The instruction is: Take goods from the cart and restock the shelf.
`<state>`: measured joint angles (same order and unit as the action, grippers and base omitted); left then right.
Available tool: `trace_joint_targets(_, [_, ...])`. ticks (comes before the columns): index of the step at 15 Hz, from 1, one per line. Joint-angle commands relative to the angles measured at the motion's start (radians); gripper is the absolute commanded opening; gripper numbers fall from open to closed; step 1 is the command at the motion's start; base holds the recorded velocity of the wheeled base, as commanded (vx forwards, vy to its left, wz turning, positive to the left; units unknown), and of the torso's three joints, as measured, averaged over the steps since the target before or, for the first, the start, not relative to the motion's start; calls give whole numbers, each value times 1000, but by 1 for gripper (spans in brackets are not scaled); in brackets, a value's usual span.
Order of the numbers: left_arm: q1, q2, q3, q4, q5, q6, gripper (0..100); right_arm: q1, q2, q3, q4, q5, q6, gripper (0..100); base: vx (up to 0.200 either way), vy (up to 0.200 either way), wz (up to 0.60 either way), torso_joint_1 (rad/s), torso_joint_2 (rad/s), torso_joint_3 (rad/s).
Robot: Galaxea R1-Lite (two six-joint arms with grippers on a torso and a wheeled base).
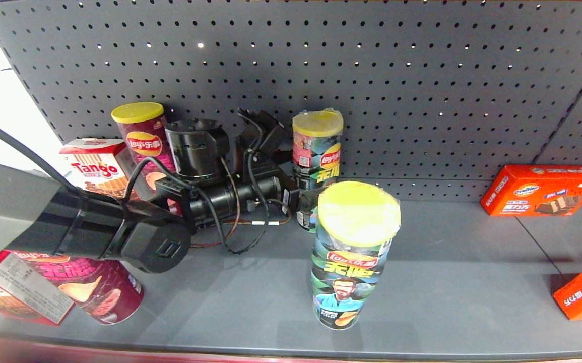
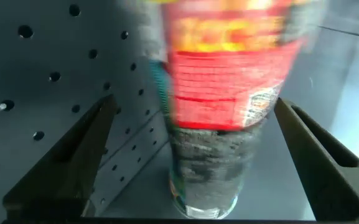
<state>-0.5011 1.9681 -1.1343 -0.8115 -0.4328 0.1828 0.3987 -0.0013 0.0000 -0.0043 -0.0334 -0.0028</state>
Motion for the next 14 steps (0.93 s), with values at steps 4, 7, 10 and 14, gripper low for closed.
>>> trace_joint_targets(4, [-11,-77,77,-3,106,-3,100,0,1,0,0,0,0,100,0,0,0,0,0,0])
trace_joint_targets(7, [-13,-97,108,-3,161,-3,100,0,1,0,0,0,0,100,0,0,0,0,0,0])
trace_joint_targets(10, [-53,-97,114,-2,275,-3,100,0,1,0,0,0,0,100,0,0,0,0,0,0])
trace_joint_targets(14, [-82,-100,139,-3,359,-8,100,0,1,0,0,0,0,100,0,0,0,0,0,0])
